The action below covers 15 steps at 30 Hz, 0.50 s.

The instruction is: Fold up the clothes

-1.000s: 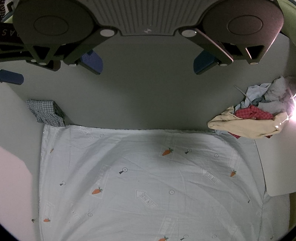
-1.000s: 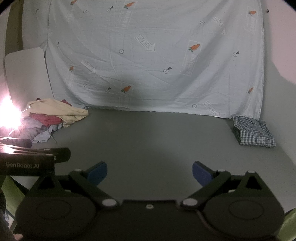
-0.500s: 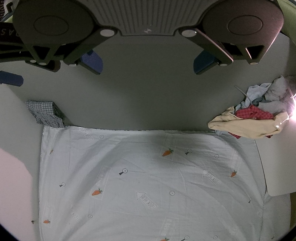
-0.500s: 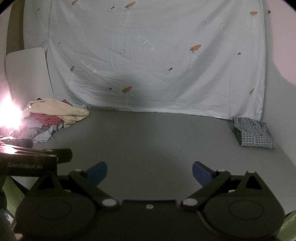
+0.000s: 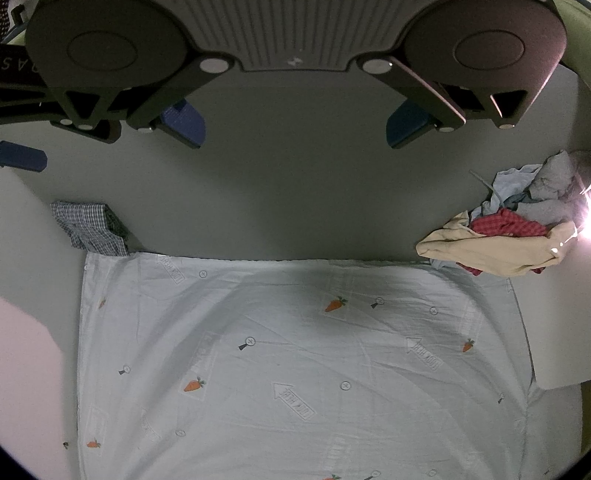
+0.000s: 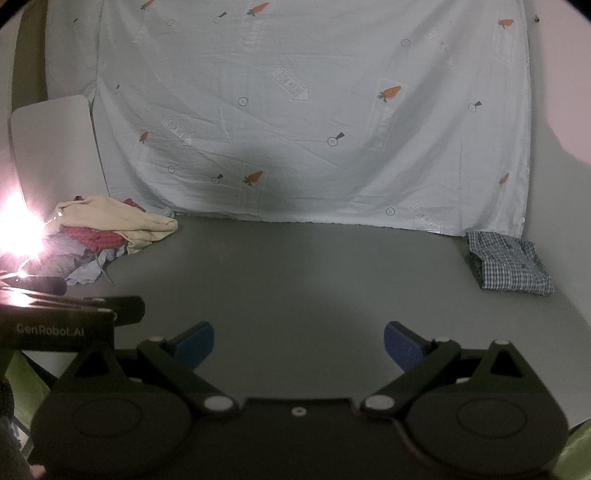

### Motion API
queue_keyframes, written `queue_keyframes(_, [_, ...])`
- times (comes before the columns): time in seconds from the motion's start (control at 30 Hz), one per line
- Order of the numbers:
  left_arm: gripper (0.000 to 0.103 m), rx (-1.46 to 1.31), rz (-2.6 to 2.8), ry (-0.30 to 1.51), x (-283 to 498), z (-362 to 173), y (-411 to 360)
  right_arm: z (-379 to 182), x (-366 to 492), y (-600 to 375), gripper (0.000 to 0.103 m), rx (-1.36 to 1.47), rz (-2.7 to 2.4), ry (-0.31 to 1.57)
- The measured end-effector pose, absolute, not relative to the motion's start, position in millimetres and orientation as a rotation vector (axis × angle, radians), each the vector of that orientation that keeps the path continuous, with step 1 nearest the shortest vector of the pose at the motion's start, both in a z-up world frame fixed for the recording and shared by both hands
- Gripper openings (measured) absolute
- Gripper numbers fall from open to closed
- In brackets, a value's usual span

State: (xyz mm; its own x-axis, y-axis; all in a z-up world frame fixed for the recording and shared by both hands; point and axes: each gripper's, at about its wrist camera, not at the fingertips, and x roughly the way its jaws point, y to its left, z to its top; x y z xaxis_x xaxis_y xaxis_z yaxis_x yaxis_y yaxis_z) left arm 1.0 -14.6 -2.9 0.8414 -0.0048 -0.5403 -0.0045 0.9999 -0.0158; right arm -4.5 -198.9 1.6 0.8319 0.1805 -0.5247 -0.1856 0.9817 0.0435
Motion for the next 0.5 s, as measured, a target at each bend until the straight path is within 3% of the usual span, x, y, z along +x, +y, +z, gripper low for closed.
queue_keyframes(0.5, [0.103, -0.018, -0.029, 0.598, 24, -5, -30, -5, 11, -205, 0.100, -0.005, 0.189, 0.563])
